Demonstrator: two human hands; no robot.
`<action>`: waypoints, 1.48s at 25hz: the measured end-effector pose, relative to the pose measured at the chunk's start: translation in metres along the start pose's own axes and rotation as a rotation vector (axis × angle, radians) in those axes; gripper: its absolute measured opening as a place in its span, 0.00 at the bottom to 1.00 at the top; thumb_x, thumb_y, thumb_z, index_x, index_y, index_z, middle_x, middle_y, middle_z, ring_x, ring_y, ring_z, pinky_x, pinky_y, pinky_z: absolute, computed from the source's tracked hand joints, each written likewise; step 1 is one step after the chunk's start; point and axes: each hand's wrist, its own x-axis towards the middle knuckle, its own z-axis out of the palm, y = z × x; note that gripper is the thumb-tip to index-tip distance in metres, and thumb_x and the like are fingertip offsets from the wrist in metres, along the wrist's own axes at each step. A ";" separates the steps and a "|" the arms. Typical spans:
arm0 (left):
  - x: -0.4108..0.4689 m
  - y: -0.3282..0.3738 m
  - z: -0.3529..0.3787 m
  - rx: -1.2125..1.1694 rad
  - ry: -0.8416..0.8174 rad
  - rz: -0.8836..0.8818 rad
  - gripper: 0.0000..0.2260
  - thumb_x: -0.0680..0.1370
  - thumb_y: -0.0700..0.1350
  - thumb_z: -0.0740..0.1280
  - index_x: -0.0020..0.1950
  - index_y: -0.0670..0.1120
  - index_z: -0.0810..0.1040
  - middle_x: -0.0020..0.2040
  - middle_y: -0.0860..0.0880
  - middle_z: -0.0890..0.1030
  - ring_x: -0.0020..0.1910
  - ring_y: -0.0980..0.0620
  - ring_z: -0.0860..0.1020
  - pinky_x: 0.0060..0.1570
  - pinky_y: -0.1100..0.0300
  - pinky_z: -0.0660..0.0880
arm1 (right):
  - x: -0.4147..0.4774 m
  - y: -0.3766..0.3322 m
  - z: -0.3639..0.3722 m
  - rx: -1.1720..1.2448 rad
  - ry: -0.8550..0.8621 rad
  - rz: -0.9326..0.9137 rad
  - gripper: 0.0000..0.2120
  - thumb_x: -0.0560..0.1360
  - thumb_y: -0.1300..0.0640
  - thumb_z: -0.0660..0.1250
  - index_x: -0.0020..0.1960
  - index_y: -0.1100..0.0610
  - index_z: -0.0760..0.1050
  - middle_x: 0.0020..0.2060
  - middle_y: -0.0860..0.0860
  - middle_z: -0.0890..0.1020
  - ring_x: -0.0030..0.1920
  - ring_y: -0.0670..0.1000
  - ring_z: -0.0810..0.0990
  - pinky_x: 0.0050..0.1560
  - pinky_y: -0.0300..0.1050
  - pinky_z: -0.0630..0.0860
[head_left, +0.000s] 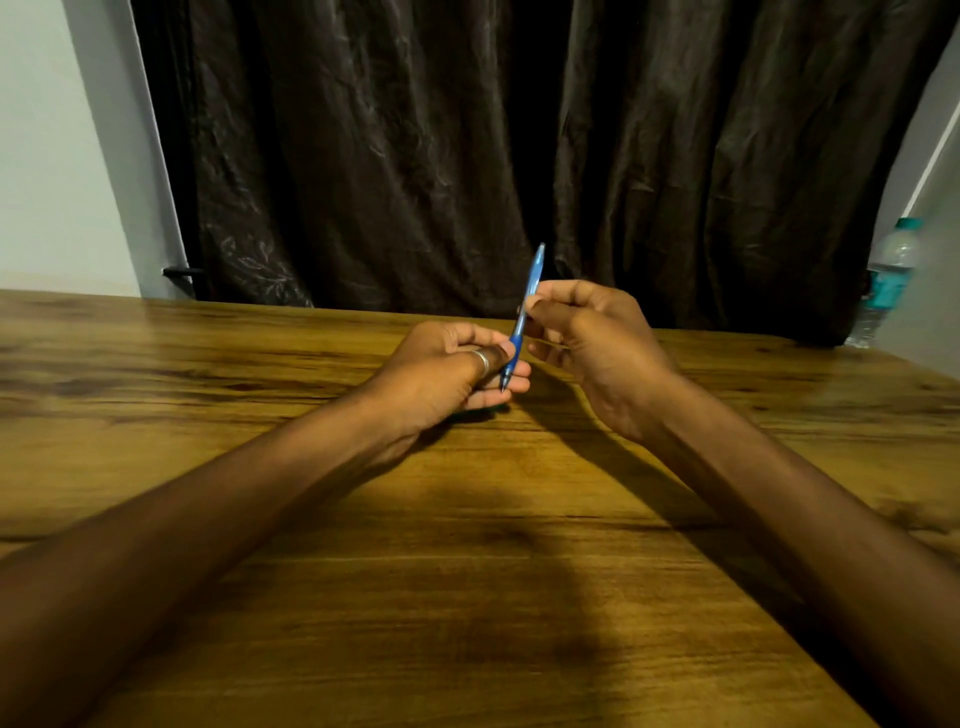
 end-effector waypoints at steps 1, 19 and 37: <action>0.000 0.001 0.000 0.007 -0.007 -0.003 0.05 0.82 0.39 0.65 0.52 0.44 0.81 0.52 0.40 0.87 0.52 0.47 0.86 0.52 0.57 0.82 | 0.000 0.000 0.000 0.001 -0.003 -0.007 0.04 0.78 0.63 0.67 0.50 0.57 0.80 0.43 0.52 0.84 0.45 0.48 0.83 0.46 0.43 0.80; 0.013 -0.018 -0.025 0.964 0.076 0.101 0.03 0.76 0.48 0.73 0.47 0.51 0.86 0.40 0.55 0.85 0.38 0.59 0.81 0.33 0.63 0.73 | 0.008 0.011 -0.015 -0.834 -0.021 0.002 0.05 0.69 0.59 0.73 0.39 0.61 0.84 0.35 0.56 0.87 0.36 0.49 0.85 0.46 0.55 0.84; 0.017 -0.025 -0.028 1.003 -0.191 0.282 0.11 0.78 0.51 0.71 0.59 0.53 0.85 0.54 0.57 0.83 0.53 0.59 0.79 0.49 0.65 0.73 | 0.004 0.021 -0.010 -1.304 -0.168 -0.047 0.13 0.63 0.47 0.76 0.35 0.57 0.83 0.33 0.53 0.84 0.38 0.52 0.81 0.31 0.42 0.70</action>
